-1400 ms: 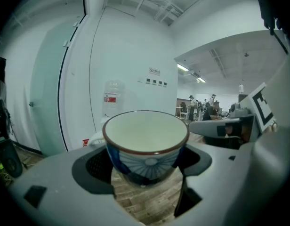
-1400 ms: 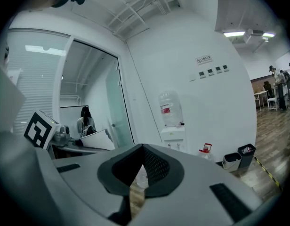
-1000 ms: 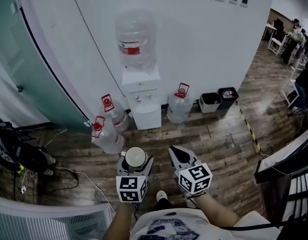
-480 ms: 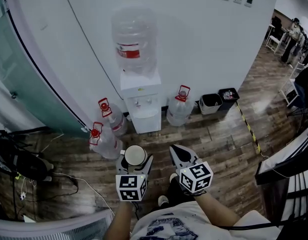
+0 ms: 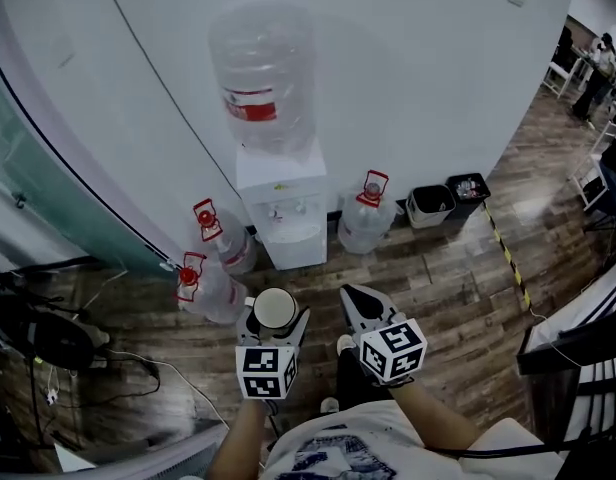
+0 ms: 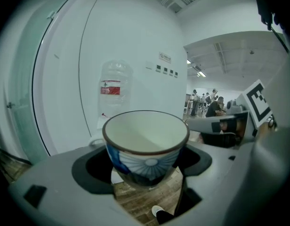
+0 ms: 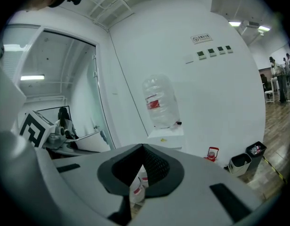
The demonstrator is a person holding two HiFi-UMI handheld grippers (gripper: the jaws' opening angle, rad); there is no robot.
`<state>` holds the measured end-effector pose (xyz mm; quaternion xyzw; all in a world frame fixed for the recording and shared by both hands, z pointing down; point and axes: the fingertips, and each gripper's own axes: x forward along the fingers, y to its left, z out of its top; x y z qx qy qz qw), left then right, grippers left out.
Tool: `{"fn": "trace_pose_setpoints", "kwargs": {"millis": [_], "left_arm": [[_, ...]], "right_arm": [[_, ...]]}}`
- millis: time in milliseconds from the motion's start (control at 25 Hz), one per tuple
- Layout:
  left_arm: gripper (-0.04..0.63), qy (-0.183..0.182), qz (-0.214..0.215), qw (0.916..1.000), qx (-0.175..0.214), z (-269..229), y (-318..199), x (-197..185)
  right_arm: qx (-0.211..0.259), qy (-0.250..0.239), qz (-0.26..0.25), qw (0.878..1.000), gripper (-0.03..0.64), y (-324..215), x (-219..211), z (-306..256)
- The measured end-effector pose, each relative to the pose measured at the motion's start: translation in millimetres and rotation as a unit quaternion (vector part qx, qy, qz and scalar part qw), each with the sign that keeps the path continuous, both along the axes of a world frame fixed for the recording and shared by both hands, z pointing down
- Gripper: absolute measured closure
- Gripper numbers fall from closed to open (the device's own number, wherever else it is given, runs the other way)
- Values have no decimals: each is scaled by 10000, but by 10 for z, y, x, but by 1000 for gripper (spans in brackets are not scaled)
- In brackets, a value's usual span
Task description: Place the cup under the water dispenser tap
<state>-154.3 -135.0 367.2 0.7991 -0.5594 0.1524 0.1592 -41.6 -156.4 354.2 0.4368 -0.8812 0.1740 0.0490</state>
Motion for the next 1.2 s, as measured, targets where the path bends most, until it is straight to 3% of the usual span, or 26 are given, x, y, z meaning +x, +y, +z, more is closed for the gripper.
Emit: {"fn": "trace_pose_setpoints", "kwargs": {"millis": [560, 800, 1200], "left_arm": [[167, -113, -151, 9992, -352, 983, -1546, 86], [167, -177, -81, 9992, -352, 1656, -2132, 86], [167, -234, -122, 9989, -381, 2877, -2766, 92]], "right_arm": [[-390, 73, -69, 9992, 597, -1551, 74, 998], [-395, 269, -3, 9989, 595, -2123, 63, 1644], [-203, 415, -202, 9987, 597, -2622, -102, 2665]]}}
